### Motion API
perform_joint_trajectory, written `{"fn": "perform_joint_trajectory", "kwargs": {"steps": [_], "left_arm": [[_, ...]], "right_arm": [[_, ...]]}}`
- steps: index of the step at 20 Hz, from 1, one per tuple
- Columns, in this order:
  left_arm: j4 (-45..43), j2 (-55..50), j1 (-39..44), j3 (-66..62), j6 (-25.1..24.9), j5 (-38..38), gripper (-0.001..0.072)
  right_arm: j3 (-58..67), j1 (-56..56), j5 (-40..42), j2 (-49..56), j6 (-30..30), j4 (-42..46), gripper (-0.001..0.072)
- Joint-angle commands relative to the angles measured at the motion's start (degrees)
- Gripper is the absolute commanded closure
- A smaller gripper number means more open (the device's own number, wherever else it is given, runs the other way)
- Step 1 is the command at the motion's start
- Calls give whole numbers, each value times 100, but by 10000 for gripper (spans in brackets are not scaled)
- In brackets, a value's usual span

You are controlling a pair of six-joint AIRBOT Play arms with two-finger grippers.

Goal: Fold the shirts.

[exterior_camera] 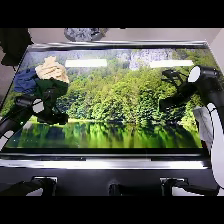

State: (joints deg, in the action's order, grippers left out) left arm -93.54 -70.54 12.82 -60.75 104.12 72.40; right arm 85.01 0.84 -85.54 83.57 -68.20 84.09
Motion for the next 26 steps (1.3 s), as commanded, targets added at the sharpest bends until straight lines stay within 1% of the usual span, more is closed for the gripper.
{"fn": "perform_joint_trajectory", "kwargs": {"steps": [1,18,20,23,26], "left_arm": [[-2,4,2,2,0,-2,228],[20,-2,2,2,2,-7,228],[66,-31,4,2,2,-4,228],[57,-61,2,2,2,-9,228],[59,-155,7,4,2,-4,228]], "right_arm": [[-2,2,-2,0,0,0,83],[-2,2,0,0,0,0,83],[-2,2,153,0,0,-4,83],[-2,2,769,0,0,109,83],[-2,2,802,0,2,125,83]]}}
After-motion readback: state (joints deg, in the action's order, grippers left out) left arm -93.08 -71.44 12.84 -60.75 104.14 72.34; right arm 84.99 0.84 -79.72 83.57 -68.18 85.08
